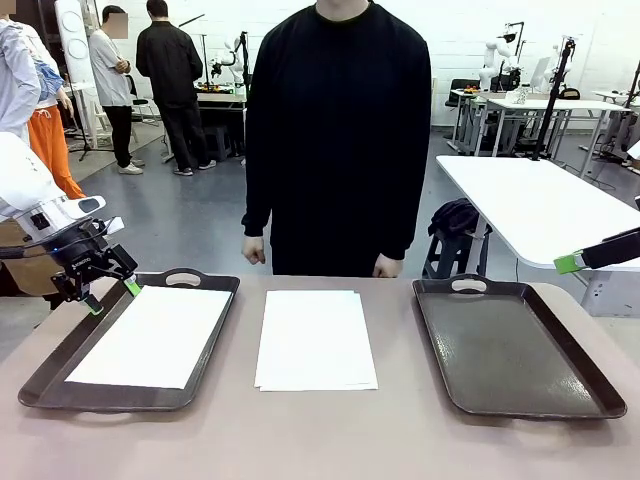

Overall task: Sort the A4 documents.
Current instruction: Receive the A4 Paper.

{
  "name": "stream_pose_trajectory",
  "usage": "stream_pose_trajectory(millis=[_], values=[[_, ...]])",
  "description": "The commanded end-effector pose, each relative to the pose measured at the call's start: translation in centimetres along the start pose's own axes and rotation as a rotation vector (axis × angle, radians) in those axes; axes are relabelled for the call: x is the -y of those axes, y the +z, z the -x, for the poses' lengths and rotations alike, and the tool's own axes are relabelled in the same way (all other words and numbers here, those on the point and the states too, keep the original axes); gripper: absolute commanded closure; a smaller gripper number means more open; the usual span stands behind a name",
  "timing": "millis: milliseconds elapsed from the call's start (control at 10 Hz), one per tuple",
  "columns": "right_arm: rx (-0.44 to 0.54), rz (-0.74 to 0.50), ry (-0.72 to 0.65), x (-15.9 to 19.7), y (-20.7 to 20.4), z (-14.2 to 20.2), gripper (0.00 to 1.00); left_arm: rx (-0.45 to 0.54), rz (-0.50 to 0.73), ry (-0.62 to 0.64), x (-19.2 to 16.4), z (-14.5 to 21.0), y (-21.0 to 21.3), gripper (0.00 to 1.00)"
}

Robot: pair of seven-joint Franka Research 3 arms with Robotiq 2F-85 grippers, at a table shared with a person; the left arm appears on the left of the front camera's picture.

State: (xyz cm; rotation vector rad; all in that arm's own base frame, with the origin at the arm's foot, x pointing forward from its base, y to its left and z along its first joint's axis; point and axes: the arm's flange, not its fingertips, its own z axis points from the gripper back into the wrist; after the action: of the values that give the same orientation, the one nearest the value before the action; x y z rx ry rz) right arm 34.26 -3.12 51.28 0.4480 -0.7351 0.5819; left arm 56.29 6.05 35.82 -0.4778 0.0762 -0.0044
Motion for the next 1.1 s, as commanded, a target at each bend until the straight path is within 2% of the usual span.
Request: stream_pose_trajectory(millis=[0, 600, 800, 1000], values=[[0.007, -0.018, -0.003, 0.1, -0.2, 0.1, 0.00, -0.005, 0.003, -0.005, 0.0, 0.0, 0.1, 0.00], [0.007, -0.018, -0.003, 0.1, -0.2, 0.1, 0.00, 0.000, 0.000, 0.000, 0.0, 0.0, 0.0, 0.00], [0.007, -0.018, -0.003, 0.1, -0.2, 0.1, 0.00, 0.170, -0.031, -0.087, 1.9, 4.9, 3.2, 0.00], [0.007, -0.018, -0.003, 0.1, -0.2, 0.1, 0.00, 0.286, 0.017, -0.146, 2.7, 8.9, 5.8, 0.00]])
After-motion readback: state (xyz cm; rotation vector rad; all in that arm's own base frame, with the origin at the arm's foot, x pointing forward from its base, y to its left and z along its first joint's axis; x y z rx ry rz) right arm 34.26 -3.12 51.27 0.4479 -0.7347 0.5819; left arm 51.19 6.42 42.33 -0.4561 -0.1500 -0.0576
